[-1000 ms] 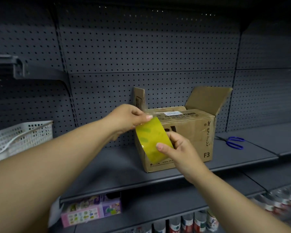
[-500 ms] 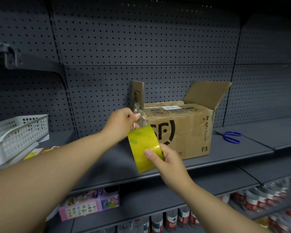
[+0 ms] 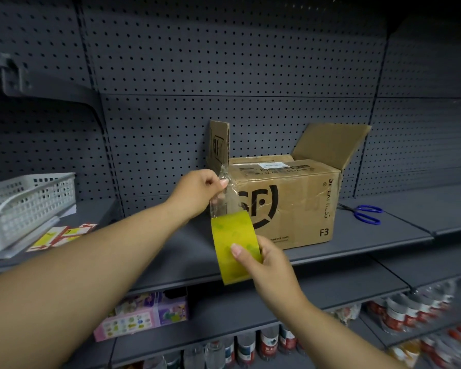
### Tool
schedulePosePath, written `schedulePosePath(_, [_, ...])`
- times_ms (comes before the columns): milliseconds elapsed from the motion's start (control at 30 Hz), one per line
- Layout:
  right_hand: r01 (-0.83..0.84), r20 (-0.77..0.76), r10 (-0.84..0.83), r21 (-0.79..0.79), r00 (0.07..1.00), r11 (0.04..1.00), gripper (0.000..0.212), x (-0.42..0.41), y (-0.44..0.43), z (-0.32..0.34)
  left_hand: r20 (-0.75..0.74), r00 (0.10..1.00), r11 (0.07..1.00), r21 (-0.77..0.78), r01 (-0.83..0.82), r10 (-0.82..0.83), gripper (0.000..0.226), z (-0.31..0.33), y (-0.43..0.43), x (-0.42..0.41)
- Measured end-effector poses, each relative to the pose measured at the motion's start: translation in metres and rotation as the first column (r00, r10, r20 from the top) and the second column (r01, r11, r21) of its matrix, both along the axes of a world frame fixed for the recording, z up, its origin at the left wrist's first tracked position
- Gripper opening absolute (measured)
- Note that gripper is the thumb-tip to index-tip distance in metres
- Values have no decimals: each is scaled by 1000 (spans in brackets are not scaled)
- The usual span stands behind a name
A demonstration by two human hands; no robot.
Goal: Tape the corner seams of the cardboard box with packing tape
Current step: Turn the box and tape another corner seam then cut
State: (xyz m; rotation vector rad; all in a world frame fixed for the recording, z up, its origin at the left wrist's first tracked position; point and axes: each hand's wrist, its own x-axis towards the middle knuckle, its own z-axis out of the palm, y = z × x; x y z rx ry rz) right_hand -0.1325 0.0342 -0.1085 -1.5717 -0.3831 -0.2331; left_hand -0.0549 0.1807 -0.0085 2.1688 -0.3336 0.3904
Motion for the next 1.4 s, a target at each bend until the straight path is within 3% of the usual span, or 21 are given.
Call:
schedulePosePath(133, [-7,-38,6,-5,999,1000,11,4,10,-3,78,994,983,165,-84,71,28,-5,3,13])
schedulePosePath(733, [57,-8,-58,-72,998,996,19,31,18,-12,208,977,996,-53,68,-55,26,-23,2,56])
schedulePosePath(900, [56,-19,-57,-43,998,997,36,37,24,-15,288,950,989,115,90,-119,26,-22,9,59])
schedulePosePath(1067, [62,-29,-63,-32,998,998,35,43,26,-16,312,939,965,255,65,-145,21,-24,10,69])
schedulePosePath(1300, [61,-45,-63,-35,997,998,23,47,26,-18,353,920,950,307,59,-171,6,-31,11,79])
schedulePosePath(1400, [69,-48,-71,-27,996,997,34,50,25,-20,373,909,942,331,56,-186,21,-34,10,84])
